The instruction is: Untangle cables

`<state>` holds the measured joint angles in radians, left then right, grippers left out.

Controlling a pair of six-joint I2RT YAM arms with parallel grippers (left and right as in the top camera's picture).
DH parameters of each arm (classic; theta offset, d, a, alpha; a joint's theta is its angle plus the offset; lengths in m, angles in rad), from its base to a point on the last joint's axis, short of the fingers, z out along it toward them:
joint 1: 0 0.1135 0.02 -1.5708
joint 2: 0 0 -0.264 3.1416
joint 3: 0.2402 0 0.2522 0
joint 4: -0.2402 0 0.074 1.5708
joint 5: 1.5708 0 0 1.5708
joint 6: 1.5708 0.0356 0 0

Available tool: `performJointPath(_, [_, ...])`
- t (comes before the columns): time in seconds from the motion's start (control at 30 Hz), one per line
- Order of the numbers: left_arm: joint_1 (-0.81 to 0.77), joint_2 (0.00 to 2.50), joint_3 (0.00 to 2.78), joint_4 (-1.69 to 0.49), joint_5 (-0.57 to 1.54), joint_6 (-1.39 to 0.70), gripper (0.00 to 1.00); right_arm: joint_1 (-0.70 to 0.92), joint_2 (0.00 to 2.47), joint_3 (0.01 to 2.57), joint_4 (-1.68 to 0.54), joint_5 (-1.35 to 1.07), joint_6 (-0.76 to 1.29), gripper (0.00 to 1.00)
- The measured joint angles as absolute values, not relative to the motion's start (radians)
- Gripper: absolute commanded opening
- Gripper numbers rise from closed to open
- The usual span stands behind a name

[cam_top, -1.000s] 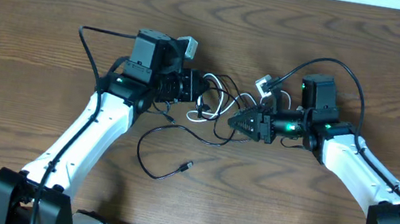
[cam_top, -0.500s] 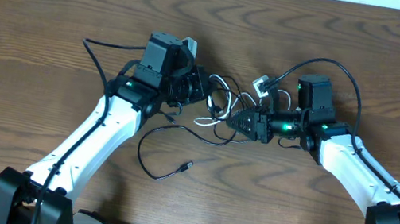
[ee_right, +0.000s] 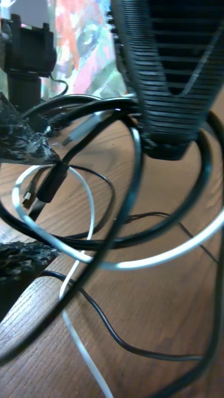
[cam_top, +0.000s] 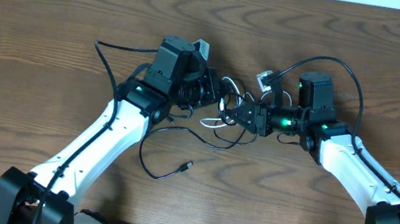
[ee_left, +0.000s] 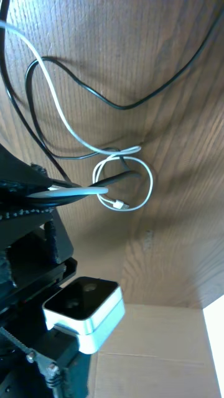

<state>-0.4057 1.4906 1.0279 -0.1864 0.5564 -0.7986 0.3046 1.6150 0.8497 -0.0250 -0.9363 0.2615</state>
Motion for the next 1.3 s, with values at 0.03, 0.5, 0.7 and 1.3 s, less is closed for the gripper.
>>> performJointPath(0.03, [-0.408,1.491,1.028,-0.184,0.558,-0.801,0.08,0.305,1.615,0.850,-0.020,-0.934,0.269,0.34])
performJointPath(0.5, [-0.414,1.491,1.028,0.024,0.574,-0.842,0.07,0.356,1.615,0.850,-0.063,-0.893,0.298,0.31])
performJointPath(0.7, [-0.414,1.491,1.028,0.023,0.581,-0.837,0.07,0.381,1.615,0.850,-0.223,-0.620,0.302,0.20])
performJointPath(1.3, [-0.380,1.491,1.027,-0.176,0.686,-0.562,0.07,0.327,1.617,0.850,-0.232,-0.189,0.284,0.49])
